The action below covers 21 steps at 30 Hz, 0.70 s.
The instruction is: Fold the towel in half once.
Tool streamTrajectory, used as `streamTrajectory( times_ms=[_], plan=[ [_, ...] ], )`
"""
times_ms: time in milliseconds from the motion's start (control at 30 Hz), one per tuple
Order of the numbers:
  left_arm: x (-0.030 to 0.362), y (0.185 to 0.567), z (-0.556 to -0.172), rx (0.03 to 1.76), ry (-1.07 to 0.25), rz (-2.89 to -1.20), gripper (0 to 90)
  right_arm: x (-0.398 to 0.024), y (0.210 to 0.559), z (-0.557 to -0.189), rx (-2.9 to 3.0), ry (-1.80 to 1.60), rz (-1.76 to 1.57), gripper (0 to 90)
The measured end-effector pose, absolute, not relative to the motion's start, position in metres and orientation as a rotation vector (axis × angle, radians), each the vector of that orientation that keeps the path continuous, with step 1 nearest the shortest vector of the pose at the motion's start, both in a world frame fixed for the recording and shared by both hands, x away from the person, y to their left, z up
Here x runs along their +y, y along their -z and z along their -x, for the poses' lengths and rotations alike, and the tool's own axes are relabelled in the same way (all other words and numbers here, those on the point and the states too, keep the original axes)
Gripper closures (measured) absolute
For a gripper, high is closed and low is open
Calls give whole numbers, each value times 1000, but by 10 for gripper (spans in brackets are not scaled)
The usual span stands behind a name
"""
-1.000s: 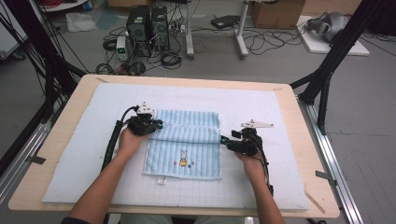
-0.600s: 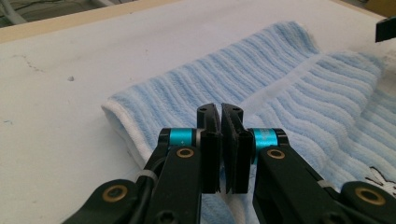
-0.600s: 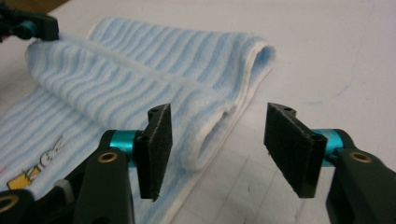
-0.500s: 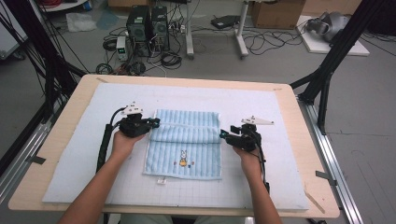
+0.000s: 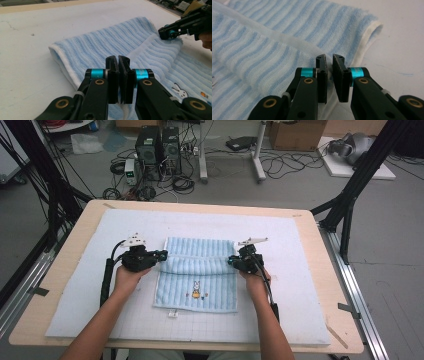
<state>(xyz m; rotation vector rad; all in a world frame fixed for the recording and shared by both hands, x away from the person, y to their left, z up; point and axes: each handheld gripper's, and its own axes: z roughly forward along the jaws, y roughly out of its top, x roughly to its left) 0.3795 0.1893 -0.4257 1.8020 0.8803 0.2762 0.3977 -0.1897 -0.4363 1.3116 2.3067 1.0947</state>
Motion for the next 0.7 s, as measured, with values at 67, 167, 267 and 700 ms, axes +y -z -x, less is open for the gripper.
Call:
streamTrajectory(
  times_ms=[67,167,267,700],
  plan=[
    [192,425,-375,874,-270,-1793,860,-191,431,-393,2298,-1108,-1288,822],
    [194,425,-371,871,-265,-1793,860,-192,424,-383,2286,-1135,-1242,822],
    [194,425,-364,859,-256,-1797,860,-196,422,-371,2291,-1162,-1224,822],
    [199,429,-336,833,-232,-1799,860,-208,421,-328,2293,-1294,-1172,822]
  ],
)
